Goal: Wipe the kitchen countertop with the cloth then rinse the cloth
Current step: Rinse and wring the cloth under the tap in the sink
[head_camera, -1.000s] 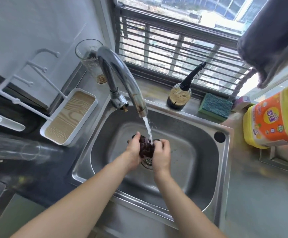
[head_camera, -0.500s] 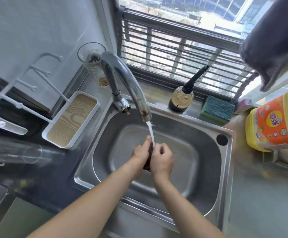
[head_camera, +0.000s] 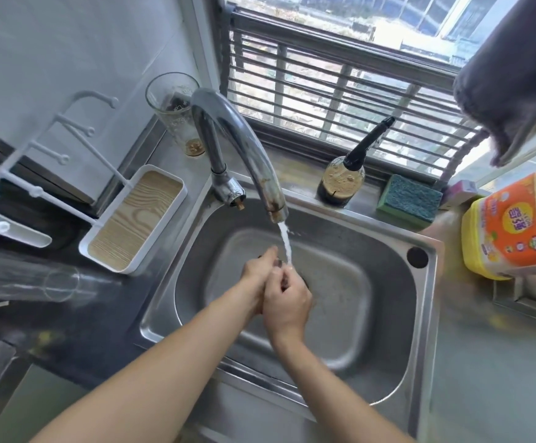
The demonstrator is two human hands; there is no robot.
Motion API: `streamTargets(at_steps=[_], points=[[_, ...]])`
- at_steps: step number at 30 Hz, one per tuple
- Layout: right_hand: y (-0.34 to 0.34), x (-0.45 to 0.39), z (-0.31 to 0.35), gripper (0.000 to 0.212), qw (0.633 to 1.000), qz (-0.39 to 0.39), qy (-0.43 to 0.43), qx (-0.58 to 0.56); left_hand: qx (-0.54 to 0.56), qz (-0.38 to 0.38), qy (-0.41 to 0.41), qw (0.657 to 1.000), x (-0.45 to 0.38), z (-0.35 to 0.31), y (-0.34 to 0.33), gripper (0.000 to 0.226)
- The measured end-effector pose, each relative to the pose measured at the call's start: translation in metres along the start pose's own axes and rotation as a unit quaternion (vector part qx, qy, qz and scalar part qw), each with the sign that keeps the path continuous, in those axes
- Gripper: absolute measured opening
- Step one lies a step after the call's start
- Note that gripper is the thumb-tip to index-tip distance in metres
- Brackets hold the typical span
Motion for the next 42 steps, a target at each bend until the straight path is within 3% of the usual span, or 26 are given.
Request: streamTargets(at_steps=[2, 4, 7, 11, 13, 15, 16, 19, 21, 23, 27, 30, 32, 35, 37, 39, 42], points=[[0.001, -0.007, -0.002, 0.032, 0.999, 0.004, 0.011, 0.04, 0.005, 0.024, 0.017, 1.0, 0.001, 0.005, 0.001, 0.033], [0.006, -0.035, -0.013, 0.032, 0.997, -0.018, -0.051, 0.046, -0.033, 0.092, 0.03, 0.995, 0.01, 0.017, -0.008, 0.032], [0.018, -0.071, -0.035, 0.037, 0.976, -0.085, -0.198, -0.002, -0.073, 0.163, 0.029, 0.984, 0.02, 0.022, -0.013, 0.034], [0.025, -0.077, -0.032, 0.03, 0.967, -0.071, -0.207, -0.129, -0.108, 0.225, 0.071, 0.966, 0.016, 0.019, 0.0, 0.033], [0.03, -0.072, -0.026, 0.021, 0.947, -0.056, -0.213, -0.232, -0.107, 0.209, 0.066, 0.97, 0.013, 0.018, 0.008, 0.031], [0.028, -0.064, -0.03, 0.008, 0.932, -0.036, -0.225, -0.281, -0.066, 0.129, 0.035, 0.989, 0.006, 0.015, 0.014, 0.034], [0.022, -0.056, -0.034, 0.013, 0.933, -0.005, -0.228, -0.278, -0.015, 0.082, 0.026, 0.996, 0.0, 0.014, 0.017, 0.045], [0.003, -0.018, -0.03, 0.03, 0.962, 0.088, -0.169, -0.197, 0.114, 0.039, 0.05, 0.992, -0.002, 0.014, 0.006, 0.079], [-0.003, 0.0, -0.021, 0.038, 0.991, 0.092, -0.068, -0.076, 0.096, 0.048, 0.038, 0.994, 0.002, 0.015, -0.003, 0.07], [0.005, -0.005, -0.018, 0.033, 0.999, 0.013, -0.048, -0.021, 0.04, 0.067, 0.0, 0.997, 0.008, 0.021, -0.011, 0.051], [0.016, -0.041, -0.014, 0.039, 0.997, 0.014, -0.07, 0.001, 0.01, 0.088, -0.029, 0.996, 0.016, 0.023, -0.02, 0.035], [0.02, -0.063, -0.02, 0.043, 0.984, 0.033, -0.171, 0.035, 0.004, 0.097, -0.055, 0.994, 0.018, 0.019, -0.018, 0.038], [0.026, -0.071, -0.025, 0.038, 0.963, 0.025, -0.266, -0.02, -0.004, 0.127, -0.069, 0.99, 0.019, 0.021, -0.017, 0.039], [0.032, -0.07, -0.031, 0.027, 0.922, 0.016, -0.355, -0.155, 0.006, 0.144, -0.098, 0.985, 0.019, 0.017, -0.013, 0.016], [0.024, -0.061, -0.033, 0.03, 0.9, 0.084, -0.365, -0.221, 0.046, 0.146, -0.082, 0.985, 0.02, 0.012, -0.007, 0.022], [0.019, -0.052, -0.036, 0.05, 0.897, 0.162, -0.351, -0.213, 0.058, 0.153, -0.058, 0.985, 0.02, 0.008, 0.0, 0.031], [0.022, -0.048, -0.042, 0.054, 0.914, 0.19, -0.31, -0.177, -0.034, 0.117, -0.046, 0.992, 0.024, 0.0, 0.017, 0.052]])
Point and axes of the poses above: each hand's wrist, its own x-axis away from the middle knuckle, its own y-axis out of the back of the hand, z = x × y, the point moved 4 cm from there along -x, towards the middle knuckle, and after that the axes turned 4 degrees about -x, right-handed, at the moved point
